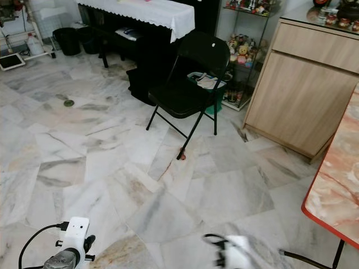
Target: Setting the table
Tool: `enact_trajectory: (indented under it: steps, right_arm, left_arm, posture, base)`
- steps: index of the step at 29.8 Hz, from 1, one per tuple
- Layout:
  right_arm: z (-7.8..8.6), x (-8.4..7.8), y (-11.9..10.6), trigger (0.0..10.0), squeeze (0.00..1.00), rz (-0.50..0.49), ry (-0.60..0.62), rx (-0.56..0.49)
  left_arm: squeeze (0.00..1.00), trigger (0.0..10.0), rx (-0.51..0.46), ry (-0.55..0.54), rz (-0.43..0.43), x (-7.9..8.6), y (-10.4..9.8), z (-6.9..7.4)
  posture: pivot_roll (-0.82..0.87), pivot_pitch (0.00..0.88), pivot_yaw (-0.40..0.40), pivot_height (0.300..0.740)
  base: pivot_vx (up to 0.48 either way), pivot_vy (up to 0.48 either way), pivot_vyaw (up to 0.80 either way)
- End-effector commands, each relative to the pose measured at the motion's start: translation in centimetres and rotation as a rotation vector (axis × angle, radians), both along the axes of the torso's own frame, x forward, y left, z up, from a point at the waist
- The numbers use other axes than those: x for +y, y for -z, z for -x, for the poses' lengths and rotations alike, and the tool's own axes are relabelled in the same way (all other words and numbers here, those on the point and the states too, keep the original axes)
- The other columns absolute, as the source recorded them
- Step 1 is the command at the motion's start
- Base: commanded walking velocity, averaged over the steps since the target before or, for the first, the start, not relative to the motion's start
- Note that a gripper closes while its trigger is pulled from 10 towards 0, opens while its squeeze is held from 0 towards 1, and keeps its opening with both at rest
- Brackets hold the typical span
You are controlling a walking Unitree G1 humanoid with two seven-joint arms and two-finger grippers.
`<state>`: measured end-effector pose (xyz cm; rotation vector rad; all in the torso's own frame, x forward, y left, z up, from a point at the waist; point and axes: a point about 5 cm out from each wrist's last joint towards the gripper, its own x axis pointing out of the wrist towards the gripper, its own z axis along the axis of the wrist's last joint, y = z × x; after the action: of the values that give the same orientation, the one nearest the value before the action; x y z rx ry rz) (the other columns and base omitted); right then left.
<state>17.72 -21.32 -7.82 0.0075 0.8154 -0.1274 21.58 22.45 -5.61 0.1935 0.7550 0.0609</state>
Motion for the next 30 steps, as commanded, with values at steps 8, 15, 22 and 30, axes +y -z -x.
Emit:
enact_trajectory:
  steps: [8, 15, 22, 30]
  right_arm:
    - [0.41, 1.03, 0.35, 10.0, 0.00, -0.024, -0.028, 0.009]
    - [0.55, 1.69, 0.52, 10.0, 0.00, -0.045, -0.031, 0.013]
    - [0.92, 1.95, 0.80, 10.0, 0.00, -0.049, -0.024, 0.040]
    - [1.13, 1.94, 0.93, 10.0, 0.00, -0.050, -0.020, 0.056]
  left_arm:
    - [0.00, 10.0, 0.023, -0.007, 0.006, -0.03, 0.35, 0.50]
    - [0.00, 10.0, 0.022, -0.006, 0.010, -0.23, 0.38, 0.49]
    - [0.00, 10.0, 0.025, -0.006, 0.010, -0.29, 0.44, 0.55]
    - [0.00, 10.0, 0.022, -0.022, 0.016, -0.27, 0.49, 0.65]
  posture:
    - [0.11, 0.000, -0.016, 0.724]
    - [0.12, 0.000, -0.018, 0.724]
    - [0.11, 0.000, -0.021, 0.724]
    - [0.11, 0.000, -0.023, 0.724]
  base:
    - [0.000, 0.000, 0.00]
    - [0.000, -0.213, 0.00]
    - [0.000, -0.313, -0.07]
    - [0.000, -0.112, -0.64]
